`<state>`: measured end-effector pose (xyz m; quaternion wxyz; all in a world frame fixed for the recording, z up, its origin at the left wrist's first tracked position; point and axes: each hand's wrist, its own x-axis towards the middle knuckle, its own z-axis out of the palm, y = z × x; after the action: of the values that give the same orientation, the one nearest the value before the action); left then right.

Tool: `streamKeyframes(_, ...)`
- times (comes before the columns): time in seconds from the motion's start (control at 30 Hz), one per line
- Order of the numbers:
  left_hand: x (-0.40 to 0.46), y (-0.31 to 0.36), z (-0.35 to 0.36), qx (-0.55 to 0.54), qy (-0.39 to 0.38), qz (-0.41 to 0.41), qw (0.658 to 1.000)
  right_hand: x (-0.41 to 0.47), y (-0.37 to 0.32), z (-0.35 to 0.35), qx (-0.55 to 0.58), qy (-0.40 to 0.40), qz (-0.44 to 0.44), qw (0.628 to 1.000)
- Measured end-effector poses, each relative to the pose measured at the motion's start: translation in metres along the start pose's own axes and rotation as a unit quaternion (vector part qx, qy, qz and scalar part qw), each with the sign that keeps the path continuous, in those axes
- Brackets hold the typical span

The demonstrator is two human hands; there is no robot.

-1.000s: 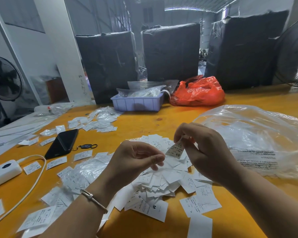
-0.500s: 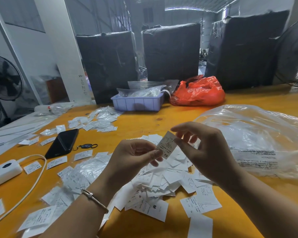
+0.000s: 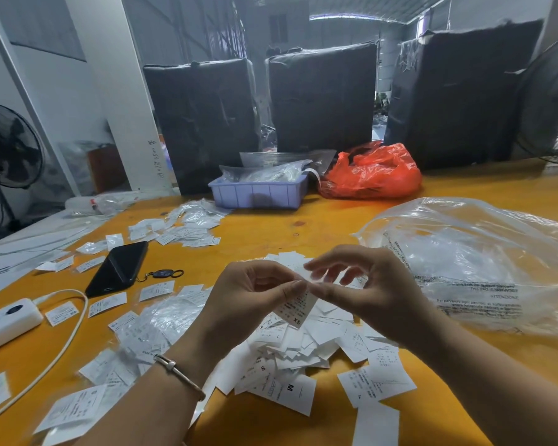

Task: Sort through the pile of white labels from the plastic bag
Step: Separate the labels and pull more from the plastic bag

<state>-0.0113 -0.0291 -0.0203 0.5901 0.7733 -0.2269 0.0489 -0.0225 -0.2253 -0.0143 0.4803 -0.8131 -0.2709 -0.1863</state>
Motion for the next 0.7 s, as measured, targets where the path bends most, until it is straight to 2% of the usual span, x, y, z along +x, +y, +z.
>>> streamKeyframes(0.17,0.0,0.001,-0.001,-0.004,-0.01,-0.015,1.0,0.0,0.0,-0.001,0.047,0.046,0.005,0.998)
streamKeyframes(0.37,0.0,0.003,-0.002,0.025,0.005,-0.018,0.999,-0.004,-0.003,0.005,-0.031,0.058,-0.021,0.998)
streamKeyframes(0.43,0.002,0.003,-0.008,0.03,0.021,-0.017,0.999,-0.003,-0.001,0.005,-0.051,0.102,-0.019,0.993)
streamKeyframes(0.5,0.004,0.003,-0.019,0.05,0.047,-0.022,0.997,-0.001,0.004,0.0,-0.113,0.179,-0.008,0.977)
streamKeyframes(0.6,0.008,0.002,-0.04,0.085,0.105,-0.065,0.989,0.003,0.014,-0.013,-0.23,0.274,0.019,0.934)
streamKeyframes(0.7,0.01,-0.004,-0.061,0.126,0.158,-0.13,0.971,0.007,0.029,-0.027,-0.326,0.278,0.072,0.901)
